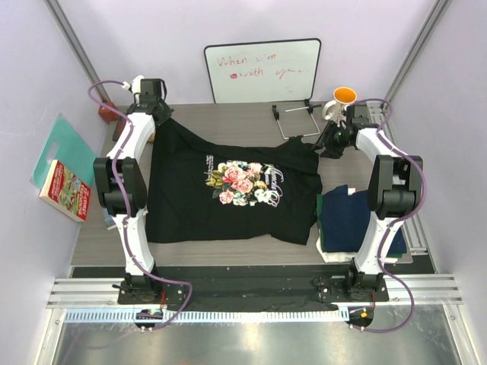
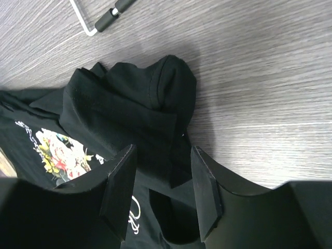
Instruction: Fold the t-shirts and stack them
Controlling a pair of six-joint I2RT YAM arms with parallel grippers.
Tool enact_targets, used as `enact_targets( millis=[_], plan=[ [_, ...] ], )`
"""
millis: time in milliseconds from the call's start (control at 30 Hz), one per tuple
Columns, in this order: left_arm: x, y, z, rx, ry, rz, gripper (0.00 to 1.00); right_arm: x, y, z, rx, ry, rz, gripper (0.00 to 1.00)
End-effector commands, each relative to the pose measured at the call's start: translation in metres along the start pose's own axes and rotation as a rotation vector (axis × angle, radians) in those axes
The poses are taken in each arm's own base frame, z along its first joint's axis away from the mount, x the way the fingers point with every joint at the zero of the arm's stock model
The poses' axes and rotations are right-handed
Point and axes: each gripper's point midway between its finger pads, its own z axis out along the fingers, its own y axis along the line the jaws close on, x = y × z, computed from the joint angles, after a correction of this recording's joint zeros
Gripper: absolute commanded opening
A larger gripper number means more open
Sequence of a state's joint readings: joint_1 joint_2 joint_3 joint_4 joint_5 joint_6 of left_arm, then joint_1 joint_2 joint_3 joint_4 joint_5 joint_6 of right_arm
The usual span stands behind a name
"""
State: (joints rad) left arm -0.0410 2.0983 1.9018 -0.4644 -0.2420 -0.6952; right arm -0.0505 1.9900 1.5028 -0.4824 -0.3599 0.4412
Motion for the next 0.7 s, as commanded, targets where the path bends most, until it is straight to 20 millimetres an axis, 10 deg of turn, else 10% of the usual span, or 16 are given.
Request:
enact_targets(
  millis=[0,533,667],
  plan=[
    [-0.018,-0.007,-0.013,0.029,-0.039,-0.014,0.00,-0.011,0.023,-0.025,-0.072,-0.049,-0.033,0.52],
    [-0.009,0.000,-0.020,0.017,-0.011,0.002,0.00,0.001,0.043,-0.030,-0.193,-0.027,0.011,0.50],
    [-0.009,0.000,-0.021,0.017,-0.009,0.002,0.00,0.000,0.045,-0.031,-0.200,-0.027,0.008,0.37]
  ],
)
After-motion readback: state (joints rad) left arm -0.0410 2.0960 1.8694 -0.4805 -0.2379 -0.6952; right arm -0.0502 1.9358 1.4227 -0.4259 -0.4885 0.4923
